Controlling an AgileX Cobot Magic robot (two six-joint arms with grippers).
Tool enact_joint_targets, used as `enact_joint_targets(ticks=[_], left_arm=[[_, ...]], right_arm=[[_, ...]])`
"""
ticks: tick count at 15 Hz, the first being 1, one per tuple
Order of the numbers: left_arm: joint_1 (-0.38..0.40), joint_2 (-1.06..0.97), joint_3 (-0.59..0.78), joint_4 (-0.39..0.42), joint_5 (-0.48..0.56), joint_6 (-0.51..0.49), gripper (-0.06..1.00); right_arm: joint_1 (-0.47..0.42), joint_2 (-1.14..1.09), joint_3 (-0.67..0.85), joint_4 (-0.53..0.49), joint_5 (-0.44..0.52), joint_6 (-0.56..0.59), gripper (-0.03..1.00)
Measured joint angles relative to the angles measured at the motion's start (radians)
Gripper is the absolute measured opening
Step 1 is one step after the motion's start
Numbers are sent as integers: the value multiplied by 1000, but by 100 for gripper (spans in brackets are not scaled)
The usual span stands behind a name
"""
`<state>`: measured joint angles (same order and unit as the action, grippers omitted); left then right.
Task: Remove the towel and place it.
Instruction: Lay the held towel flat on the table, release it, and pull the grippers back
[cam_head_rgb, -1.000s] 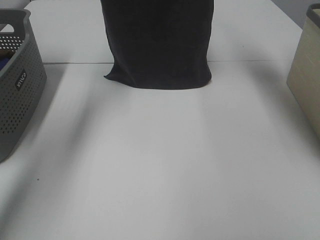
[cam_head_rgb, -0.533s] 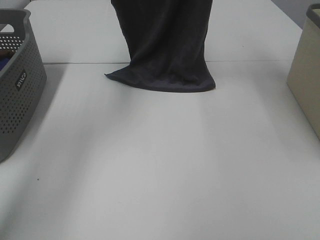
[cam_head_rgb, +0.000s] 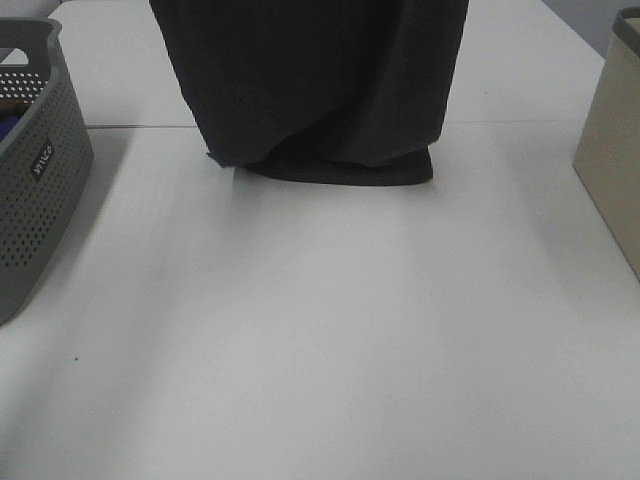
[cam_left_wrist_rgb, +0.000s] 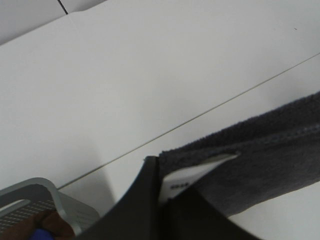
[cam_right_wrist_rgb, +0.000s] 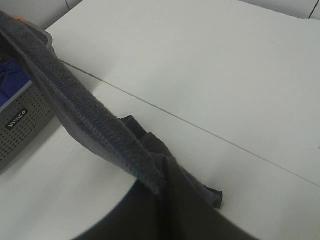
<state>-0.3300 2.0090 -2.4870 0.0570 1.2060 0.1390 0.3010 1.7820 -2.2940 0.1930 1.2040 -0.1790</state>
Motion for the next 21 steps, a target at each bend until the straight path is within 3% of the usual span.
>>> enact_joint_targets(ticks=[2,3,7,11,14,15,21], left_arm=[[0,-27,81,-44,2,-40,0],[0,-129,269,-57,3,-60,0],[0,-407,628,-115,0,-93,0],[-4,-691,919,-227,-14,-103,0],[-4,-813,1044,-292,-23,-103,0],[-4,-869,1129,-314,-26,-103,0],[-4,-888,1355,-412,-29,-64,0]], right_arm=[[-1,-12,27,-2,14,13,1],[-1,-49,113,30,14,20,1],[0,-176,329,83,15,24,1],[4,-367,542,135,16,47,1],[5,-458,666,151,16,66,1],[9,-518,773,166,16,72,1],[11,-659,1100,173,8,95,1]])
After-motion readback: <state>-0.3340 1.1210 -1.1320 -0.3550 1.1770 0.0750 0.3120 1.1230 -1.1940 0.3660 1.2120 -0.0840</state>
